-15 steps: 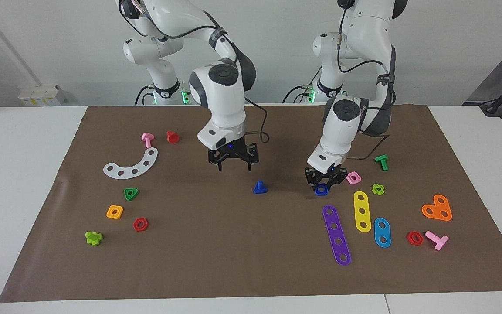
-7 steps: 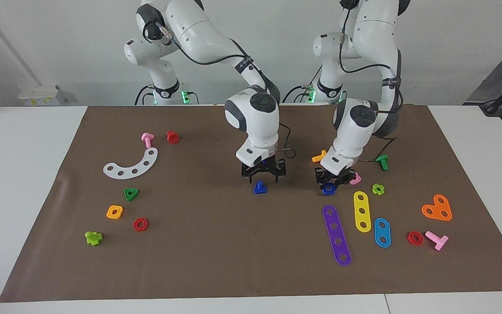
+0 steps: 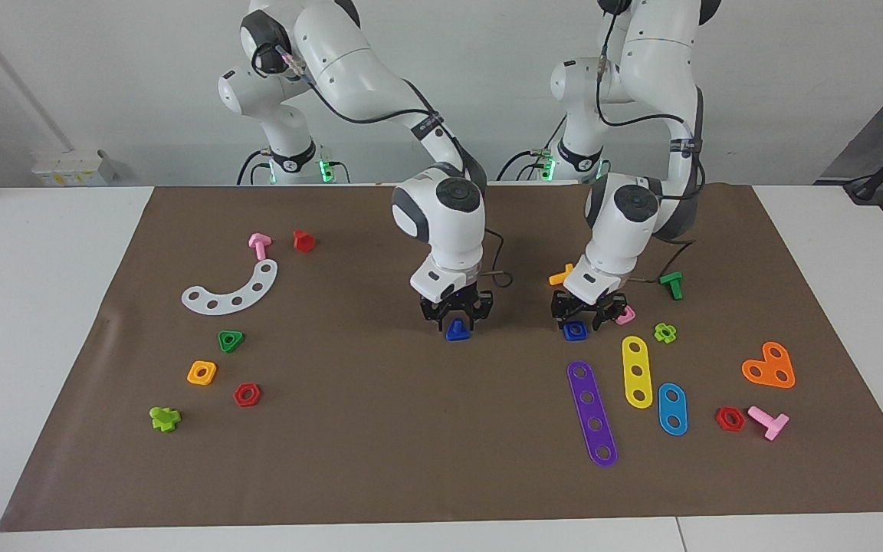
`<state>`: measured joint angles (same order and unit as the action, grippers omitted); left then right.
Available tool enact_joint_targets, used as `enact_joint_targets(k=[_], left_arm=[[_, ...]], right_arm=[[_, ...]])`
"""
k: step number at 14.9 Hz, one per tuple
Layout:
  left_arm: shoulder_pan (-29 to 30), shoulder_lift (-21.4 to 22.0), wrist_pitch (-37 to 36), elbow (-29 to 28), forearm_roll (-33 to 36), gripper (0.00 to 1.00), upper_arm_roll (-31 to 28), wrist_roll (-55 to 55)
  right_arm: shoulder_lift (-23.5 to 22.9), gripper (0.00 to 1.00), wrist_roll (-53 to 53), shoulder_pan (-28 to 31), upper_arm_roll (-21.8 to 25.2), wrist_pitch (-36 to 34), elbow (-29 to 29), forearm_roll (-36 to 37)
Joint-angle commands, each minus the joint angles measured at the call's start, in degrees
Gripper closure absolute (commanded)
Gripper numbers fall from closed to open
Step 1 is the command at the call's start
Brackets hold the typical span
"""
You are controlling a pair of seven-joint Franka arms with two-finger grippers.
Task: Unscrew and place screws in storage area
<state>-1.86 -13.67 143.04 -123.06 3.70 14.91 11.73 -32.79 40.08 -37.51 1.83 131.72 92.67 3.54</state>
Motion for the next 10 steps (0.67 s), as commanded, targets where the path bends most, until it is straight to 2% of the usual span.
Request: enact_joint_targets(k=[1, 5, 8, 10], left_arm=[[0.5, 2.7, -0.6, -0.4, -1.4, 0.0, 0.0, -1.5], [0.1, 4.7, -12.5, 7.6, -1.3, 0.0, 0.0, -1.6], [-0.1, 6.2, -18.2, 12.7, -1.2, 0.0, -0.1, -3.6], [-2.1, 6.6, -22.6, 16.7, -1.2, 0.0, -3.8, -4.6]], right_arm=[[0.4, 0.46, -0.9, 0.2, -0.3, 0.9, 1.2, 0.7], [0.6, 0.46, -0.8, 0.1, -0.2, 0.6, 0.6, 0.7], [0.7, 0.46, -0.7, 0.0, -0.3, -0.6, 0.0, 0.6], [0.7, 0.6, -0.8, 0.0, -0.3, -0.6, 0.0, 0.6]])
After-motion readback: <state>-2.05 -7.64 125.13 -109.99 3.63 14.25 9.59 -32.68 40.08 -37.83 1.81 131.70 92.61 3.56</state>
